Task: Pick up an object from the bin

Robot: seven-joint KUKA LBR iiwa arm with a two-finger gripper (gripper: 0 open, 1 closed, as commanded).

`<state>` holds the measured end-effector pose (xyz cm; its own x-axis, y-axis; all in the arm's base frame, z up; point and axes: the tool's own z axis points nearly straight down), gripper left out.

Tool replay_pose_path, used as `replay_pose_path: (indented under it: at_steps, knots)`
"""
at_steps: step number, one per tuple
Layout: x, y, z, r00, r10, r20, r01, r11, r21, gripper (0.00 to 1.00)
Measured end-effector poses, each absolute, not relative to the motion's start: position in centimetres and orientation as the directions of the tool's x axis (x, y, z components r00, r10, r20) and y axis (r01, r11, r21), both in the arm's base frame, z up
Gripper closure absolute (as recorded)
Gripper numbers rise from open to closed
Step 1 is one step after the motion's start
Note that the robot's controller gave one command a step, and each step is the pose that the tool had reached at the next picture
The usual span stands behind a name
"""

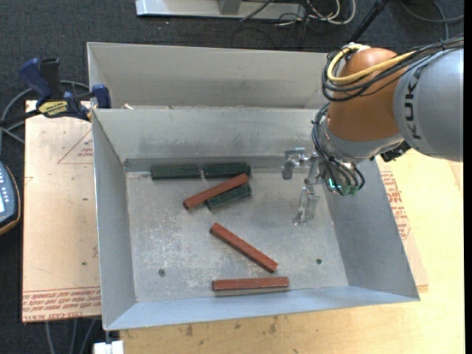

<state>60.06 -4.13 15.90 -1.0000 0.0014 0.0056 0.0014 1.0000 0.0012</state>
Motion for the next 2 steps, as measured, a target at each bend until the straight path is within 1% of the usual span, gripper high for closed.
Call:
replay_pose_path:
  at_steps: [1, 2]
  knots:
    - [63.4, 0.0, 8.7, -0.999, 0.037, 0.001, 0.037, 0.999, 0.003, 0.00]
    - [56.7, 8.9, 9.9, -0.983, 0.186, 0.004, 0.186, 0.983, 0.004, 0.00]
